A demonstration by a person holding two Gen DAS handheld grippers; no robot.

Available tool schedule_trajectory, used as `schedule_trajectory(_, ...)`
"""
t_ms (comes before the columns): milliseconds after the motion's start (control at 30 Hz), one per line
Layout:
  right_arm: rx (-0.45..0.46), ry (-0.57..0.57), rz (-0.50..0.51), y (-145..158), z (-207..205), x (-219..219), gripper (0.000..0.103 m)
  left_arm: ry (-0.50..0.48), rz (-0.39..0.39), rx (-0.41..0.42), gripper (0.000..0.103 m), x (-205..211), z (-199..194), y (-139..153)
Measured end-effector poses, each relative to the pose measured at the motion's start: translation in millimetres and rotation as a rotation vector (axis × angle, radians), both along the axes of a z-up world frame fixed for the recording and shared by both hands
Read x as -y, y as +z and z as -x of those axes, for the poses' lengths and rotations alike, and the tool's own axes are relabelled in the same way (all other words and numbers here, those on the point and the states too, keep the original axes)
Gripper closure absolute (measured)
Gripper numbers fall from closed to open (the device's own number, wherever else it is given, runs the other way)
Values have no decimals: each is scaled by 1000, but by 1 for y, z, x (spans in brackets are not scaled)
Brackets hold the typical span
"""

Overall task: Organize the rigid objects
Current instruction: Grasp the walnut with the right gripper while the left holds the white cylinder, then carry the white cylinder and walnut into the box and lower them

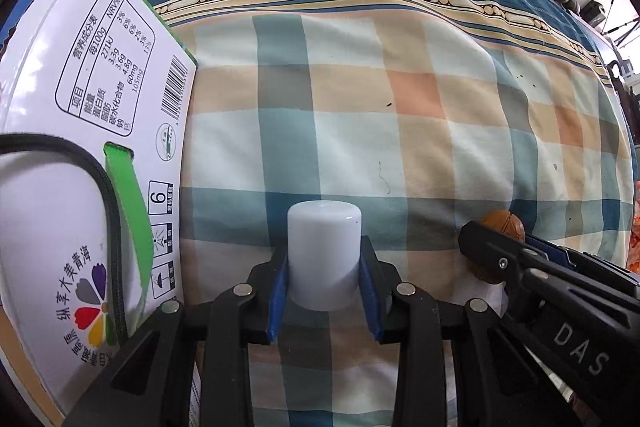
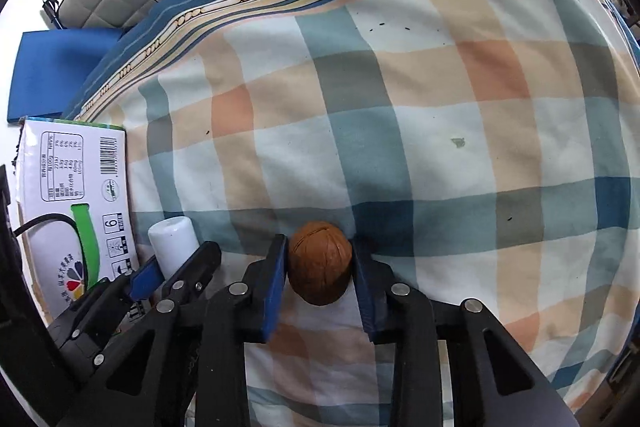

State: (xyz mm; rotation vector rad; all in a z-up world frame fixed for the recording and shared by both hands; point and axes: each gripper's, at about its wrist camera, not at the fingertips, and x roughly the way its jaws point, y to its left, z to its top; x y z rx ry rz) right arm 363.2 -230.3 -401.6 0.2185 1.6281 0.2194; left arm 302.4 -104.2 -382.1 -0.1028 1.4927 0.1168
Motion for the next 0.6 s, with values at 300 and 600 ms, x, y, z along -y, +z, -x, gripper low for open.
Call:
schedule_trajectory(300,-18,-45,40,9,22,36,69,-22,22,-11,74,5,-1,1)
schedule_trajectory(600,-54,-57,192,13,75,88,69,-92,76,-29,74,31,14,5)
